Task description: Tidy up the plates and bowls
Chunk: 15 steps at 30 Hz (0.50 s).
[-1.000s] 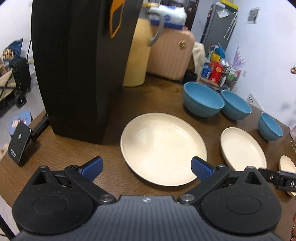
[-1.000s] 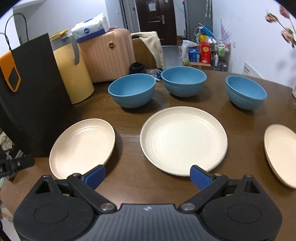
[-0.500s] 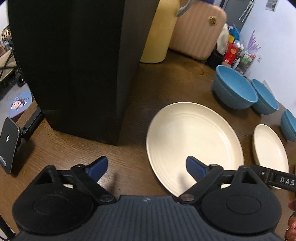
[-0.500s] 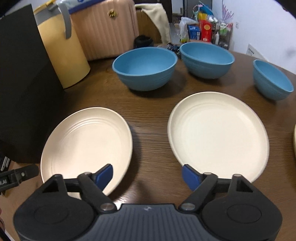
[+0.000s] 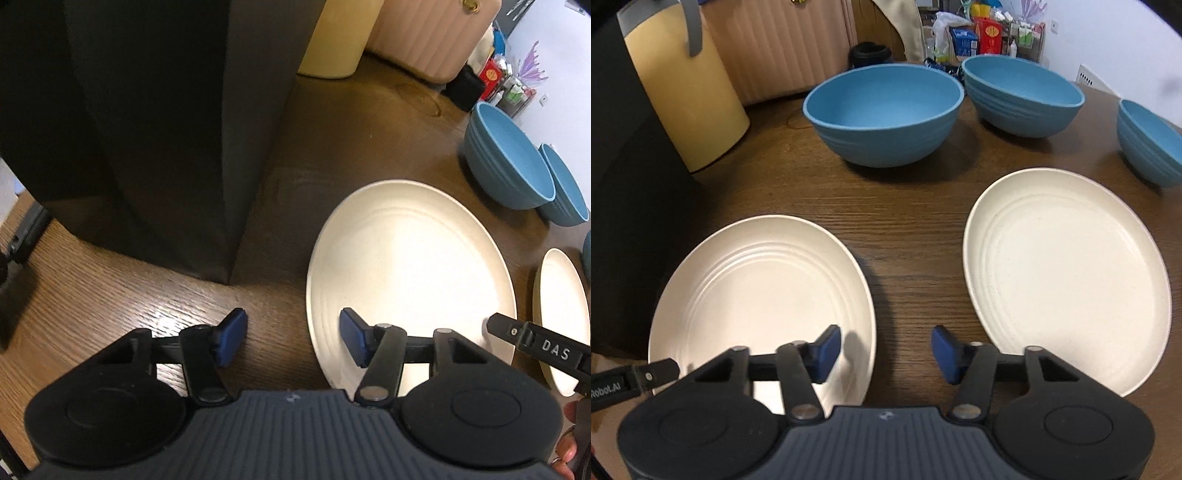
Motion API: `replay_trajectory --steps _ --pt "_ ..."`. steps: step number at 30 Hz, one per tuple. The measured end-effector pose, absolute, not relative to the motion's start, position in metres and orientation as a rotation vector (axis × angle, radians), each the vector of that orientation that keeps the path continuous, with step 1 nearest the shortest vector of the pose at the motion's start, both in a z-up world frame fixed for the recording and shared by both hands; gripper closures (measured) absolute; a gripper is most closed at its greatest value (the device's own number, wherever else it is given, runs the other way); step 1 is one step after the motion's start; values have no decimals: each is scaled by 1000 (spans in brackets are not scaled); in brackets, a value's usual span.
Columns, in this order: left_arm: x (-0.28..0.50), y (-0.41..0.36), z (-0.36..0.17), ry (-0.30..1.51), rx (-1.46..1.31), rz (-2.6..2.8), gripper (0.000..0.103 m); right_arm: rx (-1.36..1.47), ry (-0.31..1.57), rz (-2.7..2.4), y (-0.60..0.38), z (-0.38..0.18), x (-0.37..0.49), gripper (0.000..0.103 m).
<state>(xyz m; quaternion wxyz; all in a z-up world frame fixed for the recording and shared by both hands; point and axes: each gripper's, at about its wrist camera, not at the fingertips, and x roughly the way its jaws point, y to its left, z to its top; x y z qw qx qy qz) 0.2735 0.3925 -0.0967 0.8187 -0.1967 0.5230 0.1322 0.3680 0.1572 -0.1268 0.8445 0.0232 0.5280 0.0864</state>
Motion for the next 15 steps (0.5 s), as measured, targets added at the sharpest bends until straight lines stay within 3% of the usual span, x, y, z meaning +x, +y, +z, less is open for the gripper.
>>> replay_trajectory --steps 7,12,15 --pt "288 384 -98 1122 -375 254 63 100 1111 189 161 -133 375 68" --pt "293 379 -99 1124 -364 228 81 158 1111 216 158 -134 375 86" --pt "297 376 -100 1121 -351 223 81 154 1111 220 158 -133 373 87"
